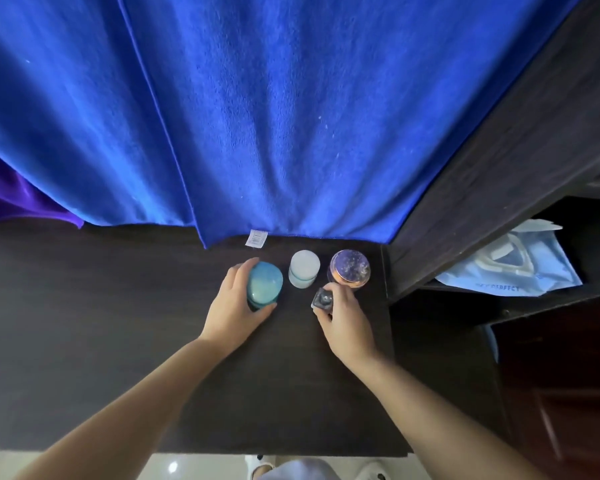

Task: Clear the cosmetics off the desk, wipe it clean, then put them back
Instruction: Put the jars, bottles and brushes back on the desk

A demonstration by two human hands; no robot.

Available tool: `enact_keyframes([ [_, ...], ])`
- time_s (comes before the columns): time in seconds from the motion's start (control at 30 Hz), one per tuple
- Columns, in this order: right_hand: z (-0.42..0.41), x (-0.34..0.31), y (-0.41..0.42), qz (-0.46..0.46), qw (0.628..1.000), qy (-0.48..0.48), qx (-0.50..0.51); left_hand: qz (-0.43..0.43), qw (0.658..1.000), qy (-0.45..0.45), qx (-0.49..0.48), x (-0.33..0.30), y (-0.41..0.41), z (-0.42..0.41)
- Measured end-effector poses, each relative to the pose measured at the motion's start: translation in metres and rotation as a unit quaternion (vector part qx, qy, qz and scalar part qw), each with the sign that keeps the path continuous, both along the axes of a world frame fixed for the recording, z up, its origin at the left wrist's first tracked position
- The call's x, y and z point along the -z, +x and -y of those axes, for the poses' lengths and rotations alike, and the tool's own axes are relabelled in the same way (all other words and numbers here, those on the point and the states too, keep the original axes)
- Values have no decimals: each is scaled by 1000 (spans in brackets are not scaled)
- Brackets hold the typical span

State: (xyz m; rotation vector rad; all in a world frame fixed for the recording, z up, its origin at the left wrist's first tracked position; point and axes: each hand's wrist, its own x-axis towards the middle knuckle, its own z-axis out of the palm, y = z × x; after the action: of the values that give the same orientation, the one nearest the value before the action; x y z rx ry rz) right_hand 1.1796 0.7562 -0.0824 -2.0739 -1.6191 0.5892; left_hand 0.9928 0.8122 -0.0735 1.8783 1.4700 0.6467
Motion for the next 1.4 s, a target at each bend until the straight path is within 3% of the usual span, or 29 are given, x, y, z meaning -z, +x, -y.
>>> enact_keyframes([
  [0.17,4,-13,2,15,999,-28,-10,-30,998,0,57,-6,-3,-3],
  [0.27,14,-46,7,13,1000,14,-17,-50,990,96,88,-39,5,-12],
  [0.37,26,-99,18,-8,995,98,-30,19,974,205,91,-96,34,-13],
  [0.5,54,-187,52,-12,973,227,-40,132,939,282,147,-184,95,13],
  [0.6,81,-250,97,0,951,305,-48,159,891,353,236,-235,143,44],
  [0.7,81,-297,158,10,947,321,6,159,869,398,247,-267,191,66],
  [0.77,60,-317,193,30,965,258,44,88,873,436,201,-285,227,69],
  [0.83,30,-320,216,53,984,158,68,-82,890,426,143,-302,263,66],
  [0.93,-6,-309,227,90,993,57,50,-310,901,294,70,-318,300,54],
  [1.03,-20,-306,230,137,990,27,33,-422,881,210,41,-318,318,44],
  [1.13,-27,-309,236,121,992,22,11,-470,865,174,43,-320,324,40],
  [1.4,-20,-311,237,101,994,13,-27,-458,878,139,10,-322,326,46],
])
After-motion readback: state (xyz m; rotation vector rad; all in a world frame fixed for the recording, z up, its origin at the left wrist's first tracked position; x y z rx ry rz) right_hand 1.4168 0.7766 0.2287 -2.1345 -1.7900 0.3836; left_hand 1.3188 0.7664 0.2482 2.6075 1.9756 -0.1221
